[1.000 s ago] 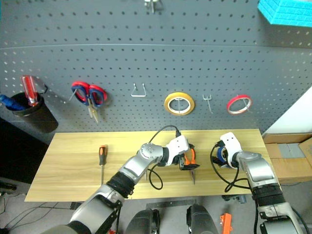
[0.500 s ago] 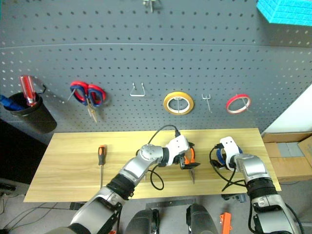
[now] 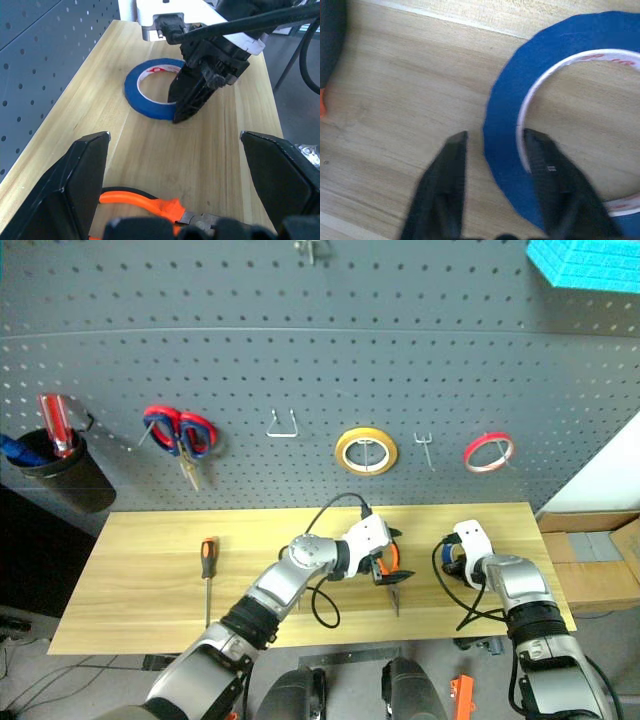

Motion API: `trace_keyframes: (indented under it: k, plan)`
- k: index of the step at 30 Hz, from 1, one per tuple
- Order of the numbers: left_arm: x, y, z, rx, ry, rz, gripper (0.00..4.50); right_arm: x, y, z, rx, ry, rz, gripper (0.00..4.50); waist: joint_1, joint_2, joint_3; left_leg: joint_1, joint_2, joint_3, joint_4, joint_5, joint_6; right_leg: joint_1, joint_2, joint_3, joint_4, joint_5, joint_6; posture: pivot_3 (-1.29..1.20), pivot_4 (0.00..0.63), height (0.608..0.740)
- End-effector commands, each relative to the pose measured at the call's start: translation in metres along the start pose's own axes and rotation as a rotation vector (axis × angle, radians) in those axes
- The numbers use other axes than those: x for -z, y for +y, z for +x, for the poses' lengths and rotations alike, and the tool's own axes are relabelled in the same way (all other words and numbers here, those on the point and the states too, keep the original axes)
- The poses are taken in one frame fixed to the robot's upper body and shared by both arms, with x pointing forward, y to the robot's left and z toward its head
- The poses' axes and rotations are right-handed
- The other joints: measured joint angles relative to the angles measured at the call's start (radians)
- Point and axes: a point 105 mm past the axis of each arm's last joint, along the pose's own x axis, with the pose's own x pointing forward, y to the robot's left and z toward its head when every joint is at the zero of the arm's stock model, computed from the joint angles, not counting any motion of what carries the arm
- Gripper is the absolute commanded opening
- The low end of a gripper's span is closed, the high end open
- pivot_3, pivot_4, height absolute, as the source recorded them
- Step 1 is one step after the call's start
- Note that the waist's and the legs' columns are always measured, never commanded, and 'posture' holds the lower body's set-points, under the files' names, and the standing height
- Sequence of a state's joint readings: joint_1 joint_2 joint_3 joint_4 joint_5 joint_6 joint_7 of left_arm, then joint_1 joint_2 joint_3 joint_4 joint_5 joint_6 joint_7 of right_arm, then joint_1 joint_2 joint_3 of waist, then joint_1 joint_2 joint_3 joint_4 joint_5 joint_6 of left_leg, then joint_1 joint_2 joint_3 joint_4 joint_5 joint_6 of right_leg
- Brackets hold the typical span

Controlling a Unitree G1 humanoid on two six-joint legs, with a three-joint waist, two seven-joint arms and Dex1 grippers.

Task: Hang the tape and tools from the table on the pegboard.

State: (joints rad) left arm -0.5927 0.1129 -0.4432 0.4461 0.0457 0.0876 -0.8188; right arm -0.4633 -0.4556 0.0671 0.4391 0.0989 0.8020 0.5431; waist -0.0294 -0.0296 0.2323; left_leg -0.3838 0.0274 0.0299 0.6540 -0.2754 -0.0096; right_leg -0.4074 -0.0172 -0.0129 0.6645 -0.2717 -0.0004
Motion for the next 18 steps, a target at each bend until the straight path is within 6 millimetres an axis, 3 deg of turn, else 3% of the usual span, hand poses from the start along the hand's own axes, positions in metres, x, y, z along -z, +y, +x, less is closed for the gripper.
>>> trace_keyframes:
  k: [1,7,10,15,18]
  plan:
    - [-0.017,-0.001,0.001,0.002,-0.056,0.030,4.50,0.002,-0.003,0.000,0.008,-0.005,-0.002,0.39,0.000,0.000,0.000,0.000,0.000,0.000,0.000,0.000,0.000,0.000,0.000,0.000,0.000,0.000,0.000,-0.03,0.267,0.740]
    - [-0.018,-0.003,-0.004,0.011,-0.060,0.034,4.50,0.002,-0.011,-0.005,0.069,-0.028,-0.031,0.39,0.000,0.000,0.000,0.000,0.000,0.000,0.000,0.000,0.000,0.000,0.000,0.000,0.000,0.000,0.000,-0.04,0.235,0.740]
    - [-0.026,-0.002,-0.017,0.004,-0.087,0.005,4.50,-0.007,-0.012,-0.017,0.101,-0.100,-0.074,0.39,0.001,0.001,0.000,-0.001,0.000,0.000,0.001,0.000,0.000,0.000,0.000,0.000,0.000,0.000,0.000,-0.04,0.225,0.740]
    - [-0.027,-0.006,-0.064,-0.028,-0.099,-0.060,4.50,-0.019,0.013,-0.059,0.145,-0.271,-0.294,0.39,-0.001,0.007,-0.005,-0.007,0.000,0.000,0.001,0.002,-0.004,-0.005,0.000,-0.001,0.000,0.000,0.001,-0.04,0.176,0.740]
    - [-0.029,-0.002,-0.089,-0.084,-0.096,-0.102,4.50,-0.027,0.033,-0.084,0.152,-0.383,-0.331,0.39,-0.002,0.009,-0.008,-0.011,0.001,0.000,0.002,0.003,-0.006,-0.011,0.000,0.000,0.002,0.000,0.001,-0.04,0.153,0.740]
